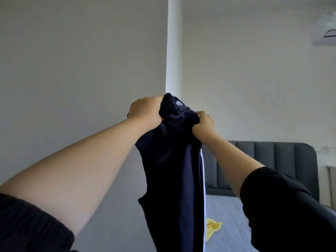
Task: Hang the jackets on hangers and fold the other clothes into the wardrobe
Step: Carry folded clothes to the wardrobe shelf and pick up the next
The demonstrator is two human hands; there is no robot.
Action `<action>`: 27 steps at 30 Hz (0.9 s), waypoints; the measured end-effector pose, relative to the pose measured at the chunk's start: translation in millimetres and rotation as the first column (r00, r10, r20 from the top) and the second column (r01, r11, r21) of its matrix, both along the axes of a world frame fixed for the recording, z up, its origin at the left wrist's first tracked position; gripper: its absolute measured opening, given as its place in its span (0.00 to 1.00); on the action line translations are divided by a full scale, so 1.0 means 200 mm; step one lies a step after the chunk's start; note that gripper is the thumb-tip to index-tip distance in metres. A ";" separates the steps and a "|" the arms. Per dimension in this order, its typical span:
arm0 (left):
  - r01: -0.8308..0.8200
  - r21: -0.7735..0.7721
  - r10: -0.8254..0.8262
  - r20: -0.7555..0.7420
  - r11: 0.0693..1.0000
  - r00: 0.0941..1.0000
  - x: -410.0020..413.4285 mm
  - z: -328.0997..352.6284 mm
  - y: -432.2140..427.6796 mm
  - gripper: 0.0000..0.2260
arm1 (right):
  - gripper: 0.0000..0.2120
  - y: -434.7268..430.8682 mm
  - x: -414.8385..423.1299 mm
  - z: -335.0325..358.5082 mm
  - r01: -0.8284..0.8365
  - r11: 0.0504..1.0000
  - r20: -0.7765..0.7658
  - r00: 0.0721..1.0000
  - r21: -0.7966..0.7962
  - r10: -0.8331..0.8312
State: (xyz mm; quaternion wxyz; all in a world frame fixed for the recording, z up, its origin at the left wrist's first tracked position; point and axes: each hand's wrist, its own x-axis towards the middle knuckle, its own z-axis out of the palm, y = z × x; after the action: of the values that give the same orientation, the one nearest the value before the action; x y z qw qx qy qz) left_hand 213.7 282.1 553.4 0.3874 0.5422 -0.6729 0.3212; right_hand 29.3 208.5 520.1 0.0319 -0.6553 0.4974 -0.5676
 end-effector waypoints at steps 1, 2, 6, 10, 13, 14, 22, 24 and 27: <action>0.021 0.090 -0.021 -0.001 0.996 1.000 -0.02 0.01 0.00 0.10 | 0.28 0.02 -0.04 0.01 -0.133 0.991 0.037 0.991 0.025 0.132; 0.054 0.204 -0.057 0.008 0.977 0.998 -0.05 0.02 -0.01 0.12 | 0.30 0.03 -0.08 0.00 -0.351 0.931 0.092 0.935 0.100 0.342; 0.112 0.591 -0.196 0.081 0.799 0.977 -0.18 -0.05 -0.02 0.14 | 0.32 0.13 -0.24 -0.10 -0.707 0.398 0.096 0.548 0.585 0.831; 0.108 0.681 -0.247 0.110 0.725 0.963 -0.29 -0.17 -0.07 0.14 | 0.21 0.08 -0.30 -0.27 -0.687 0.412 0.190 0.622 0.598 0.760; 0.120 0.672 -0.261 0.112 0.731 0.959 -0.33 -0.21 -0.08 0.22 | 0.13 0.06 -0.32 -0.35 -0.714 0.536 0.308 0.687 0.449 0.658; 0.148 0.657 -0.252 0.065 0.739 0.966 -0.31 -0.22 -0.09 0.29 | 0.11 0.06 -0.33 -0.37 -0.726 0.554 0.344 0.684 0.407 0.644; 0.908 0.381 0.021 -0.923 0.175 0.383 -0.20 -0.59 -0.20 0.16 | 0.09 0.11 -0.43 -0.45 -0.769 0.582 0.538 0.618 0.262 0.574; 0.937 0.297 0.017 -0.954 0.182 0.299 -0.23 -0.67 -0.22 0.12 | 0.09 0.12 -0.48 -0.48 -0.759 0.564 0.539 0.638 0.324 0.549; 0.960 0.189 0.017 -0.982 0.205 0.190 -0.27 -0.74 -0.27 0.17 | 0.12 0.12 -0.55 -0.52 -0.698 0.587 0.480 0.713 0.411 0.512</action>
State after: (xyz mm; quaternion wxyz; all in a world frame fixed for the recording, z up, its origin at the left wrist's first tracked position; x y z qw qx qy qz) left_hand 160.1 227.6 406.2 0.4271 0.4060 -0.5801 -0.5623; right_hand -80.1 232.4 416.1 0.4958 -0.6476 0.3730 -0.4423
